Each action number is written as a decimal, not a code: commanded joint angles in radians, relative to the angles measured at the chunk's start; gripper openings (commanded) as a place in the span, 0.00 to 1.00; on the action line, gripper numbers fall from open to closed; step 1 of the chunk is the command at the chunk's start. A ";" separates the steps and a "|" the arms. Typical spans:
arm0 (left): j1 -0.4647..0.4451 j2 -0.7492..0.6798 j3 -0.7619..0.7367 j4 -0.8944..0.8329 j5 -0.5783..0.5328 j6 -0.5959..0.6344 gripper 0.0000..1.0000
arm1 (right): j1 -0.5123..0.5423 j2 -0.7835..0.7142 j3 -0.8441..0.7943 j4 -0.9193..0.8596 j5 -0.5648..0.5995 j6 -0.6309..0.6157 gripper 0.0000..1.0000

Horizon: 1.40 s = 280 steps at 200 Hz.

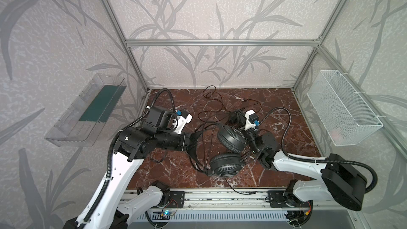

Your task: Wrap the headphones

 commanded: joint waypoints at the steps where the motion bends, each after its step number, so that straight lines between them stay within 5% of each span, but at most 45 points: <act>1: -0.003 -0.028 0.011 0.031 0.068 0.009 0.00 | -0.046 -0.037 0.017 -0.022 -0.003 0.052 0.00; 56: -0.001 -0.046 0.035 0.058 0.064 -0.007 0.00 | -0.116 -0.028 -0.039 -0.089 -0.021 0.167 0.00; 83: 0.000 -0.061 0.053 0.151 0.101 -0.078 0.00 | -0.101 0.053 -0.048 -0.075 -0.154 0.239 0.00; 125: 0.001 -0.057 0.158 0.204 -0.030 -0.186 0.00 | 0.039 0.164 -0.051 -0.012 -0.134 0.203 0.00; 184: 0.030 0.022 0.313 0.126 -0.431 -0.314 0.00 | 0.263 0.269 -0.091 0.106 -0.024 0.171 0.00; 234: 0.202 0.026 0.254 0.191 -0.460 -0.519 0.00 | 0.464 0.253 -0.111 0.131 0.033 0.104 0.00; 280: 0.223 0.018 0.241 0.282 -0.474 -0.614 0.00 | 0.579 0.220 -0.116 0.093 -0.009 0.053 0.00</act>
